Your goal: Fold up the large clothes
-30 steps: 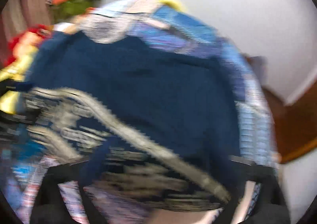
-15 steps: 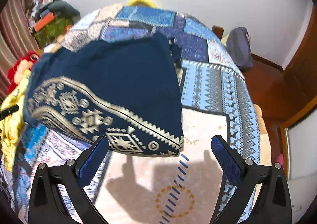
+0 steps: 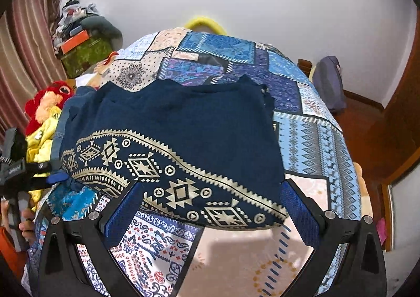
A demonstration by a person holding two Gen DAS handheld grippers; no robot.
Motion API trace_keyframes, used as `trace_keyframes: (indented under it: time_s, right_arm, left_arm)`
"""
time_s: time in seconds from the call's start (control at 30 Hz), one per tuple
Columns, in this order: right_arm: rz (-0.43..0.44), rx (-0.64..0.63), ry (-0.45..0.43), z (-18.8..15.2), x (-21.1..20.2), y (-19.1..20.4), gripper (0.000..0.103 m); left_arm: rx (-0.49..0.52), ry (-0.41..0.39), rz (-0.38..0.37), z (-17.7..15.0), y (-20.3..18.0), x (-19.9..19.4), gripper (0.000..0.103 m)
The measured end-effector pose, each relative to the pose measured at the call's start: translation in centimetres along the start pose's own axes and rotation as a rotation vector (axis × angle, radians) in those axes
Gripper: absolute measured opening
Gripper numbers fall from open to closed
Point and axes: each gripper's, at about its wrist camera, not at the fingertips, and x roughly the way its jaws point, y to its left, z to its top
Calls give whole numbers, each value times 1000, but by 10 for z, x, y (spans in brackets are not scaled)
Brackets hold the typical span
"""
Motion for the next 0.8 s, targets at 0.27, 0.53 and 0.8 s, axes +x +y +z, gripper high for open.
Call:
trace_keyframes:
  time_s: [0.27,0.53,0.8]
  right_arm:
    - [24,-9,48,4,23,7,103]
    - [5,-29,46,12,20,13,103]
    - [52,-78,-41,35,-1,49,103]
  left_arm:
    - [-100,-239,47,45,11,19,65]
    - [-84,-376,138,53,-17,-1,13]
    - [153,-523,187,44,-96,-87,12]
